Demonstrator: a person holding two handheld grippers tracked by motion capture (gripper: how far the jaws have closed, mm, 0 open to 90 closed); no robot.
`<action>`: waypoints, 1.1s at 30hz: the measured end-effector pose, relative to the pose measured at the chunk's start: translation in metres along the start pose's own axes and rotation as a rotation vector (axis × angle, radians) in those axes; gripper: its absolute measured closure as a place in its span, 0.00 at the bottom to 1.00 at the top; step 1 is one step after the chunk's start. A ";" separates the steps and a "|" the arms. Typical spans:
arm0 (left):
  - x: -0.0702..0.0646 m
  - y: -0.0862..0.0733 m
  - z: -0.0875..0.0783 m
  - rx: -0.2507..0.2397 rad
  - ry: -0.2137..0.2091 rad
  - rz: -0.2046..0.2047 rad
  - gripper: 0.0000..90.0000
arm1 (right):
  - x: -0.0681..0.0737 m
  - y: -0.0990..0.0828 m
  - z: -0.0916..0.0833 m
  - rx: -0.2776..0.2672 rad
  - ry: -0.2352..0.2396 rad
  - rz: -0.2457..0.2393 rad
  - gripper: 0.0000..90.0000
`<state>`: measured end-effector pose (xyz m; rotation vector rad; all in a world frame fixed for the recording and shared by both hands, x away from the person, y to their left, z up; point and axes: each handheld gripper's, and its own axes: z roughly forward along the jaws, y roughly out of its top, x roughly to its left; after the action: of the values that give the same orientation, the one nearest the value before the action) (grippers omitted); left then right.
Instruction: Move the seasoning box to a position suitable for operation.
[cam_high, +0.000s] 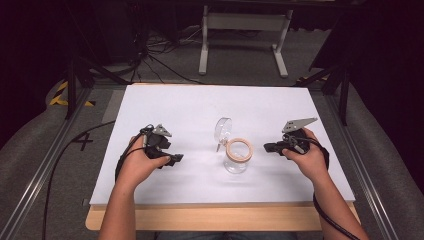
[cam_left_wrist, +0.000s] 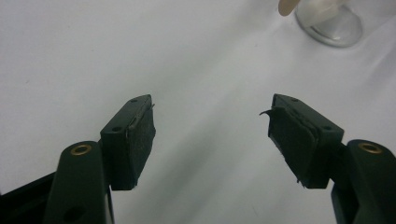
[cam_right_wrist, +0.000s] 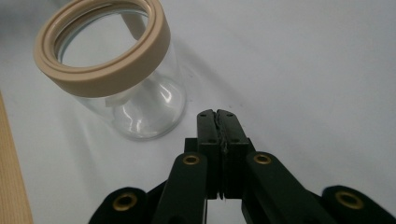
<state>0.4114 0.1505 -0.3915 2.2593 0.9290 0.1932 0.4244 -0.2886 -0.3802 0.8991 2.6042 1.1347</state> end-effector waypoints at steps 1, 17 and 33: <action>0.000 0.000 0.000 -0.005 -0.003 0.001 0.35 | 0.000 0.000 0.000 -0.001 0.002 0.003 1.00; -0.018 0.009 -0.010 -0.054 -0.024 0.045 0.35 | 0.006 0.008 0.014 -0.063 0.035 -0.008 1.00; -0.028 0.003 -0.016 -0.059 -0.033 0.052 0.34 | 0.005 0.012 0.052 -0.010 0.082 -0.024 1.00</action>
<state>0.3863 0.1389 -0.3744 2.2273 0.8377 0.2036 0.4455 -0.2475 -0.4075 0.8347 2.6635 1.2022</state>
